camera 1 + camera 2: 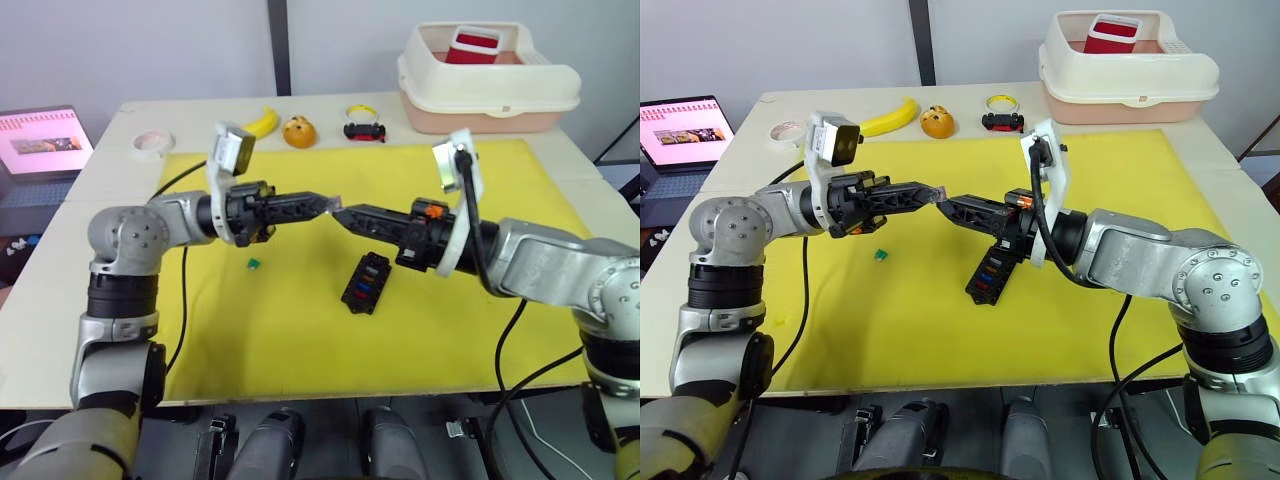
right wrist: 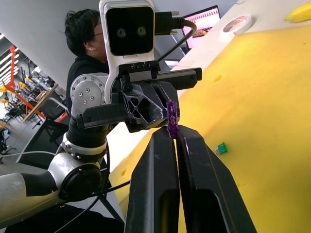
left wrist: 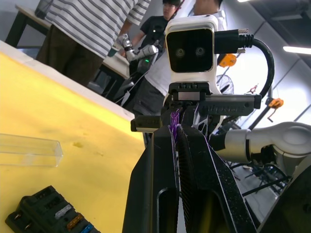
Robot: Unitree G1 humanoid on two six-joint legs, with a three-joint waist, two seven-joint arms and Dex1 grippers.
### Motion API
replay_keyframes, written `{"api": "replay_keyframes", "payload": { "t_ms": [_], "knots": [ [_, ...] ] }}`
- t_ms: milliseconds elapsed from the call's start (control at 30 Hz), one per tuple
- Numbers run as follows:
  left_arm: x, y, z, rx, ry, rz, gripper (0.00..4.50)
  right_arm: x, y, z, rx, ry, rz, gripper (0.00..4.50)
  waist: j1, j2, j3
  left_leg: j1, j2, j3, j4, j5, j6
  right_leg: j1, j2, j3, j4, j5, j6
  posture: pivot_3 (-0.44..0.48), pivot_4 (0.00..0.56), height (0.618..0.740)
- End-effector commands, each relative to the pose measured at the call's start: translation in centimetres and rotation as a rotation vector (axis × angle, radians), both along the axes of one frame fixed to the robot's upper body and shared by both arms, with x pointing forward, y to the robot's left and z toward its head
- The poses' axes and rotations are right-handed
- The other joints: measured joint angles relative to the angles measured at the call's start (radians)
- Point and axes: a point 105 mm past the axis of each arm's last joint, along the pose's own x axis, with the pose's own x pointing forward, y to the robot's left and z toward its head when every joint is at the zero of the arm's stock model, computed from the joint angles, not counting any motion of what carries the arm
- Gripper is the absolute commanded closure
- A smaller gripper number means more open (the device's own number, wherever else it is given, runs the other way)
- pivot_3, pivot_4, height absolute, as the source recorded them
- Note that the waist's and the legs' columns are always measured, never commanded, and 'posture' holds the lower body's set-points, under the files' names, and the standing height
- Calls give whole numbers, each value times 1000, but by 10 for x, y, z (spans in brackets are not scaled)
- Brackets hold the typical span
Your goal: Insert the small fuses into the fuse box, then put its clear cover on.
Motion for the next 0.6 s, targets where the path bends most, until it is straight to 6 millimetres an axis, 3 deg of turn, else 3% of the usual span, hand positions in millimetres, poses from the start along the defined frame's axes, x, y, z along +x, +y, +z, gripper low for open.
{"api": "replay_keyframes", "payload": {
  "t_ms": [33,67,167,400,600],
  "knots": [
    [-1,3,-3,48,-45,24,4500,-7,0,15,13,-64,22,4472,0,0,0,0,0,0,0,0,0,0,0,0,0,0,0,0,150,740],
    [0,3,-4,61,-55,28,4500,-7,0,14,-6,-65,21,4472,0,0,0,0,0,0,0,0,0,0,0,0,0,0,0,0,150,740],
    [2,5,-8,107,-94,42,3540,-6,-3,8,-90,-70,20,4500,0,0,0,0,0,0,0,0,0,0,0,0,0,0,0,0,150,740],
    [11,22,-31,343,-290,52,24,3,-24,-16,-477,-110,12,4500,0,1,1,0,0,1,-1,0,0,0,0,0,-1,0,0,0,150,740],
    [13,15,-53,493,-501,-16,24,10,-42,-27,-752,-179,29,4500,2,1,1,0,0,1,-1,0,1,0,0,0,-2,0,0,0,150,740]
  ]
}}
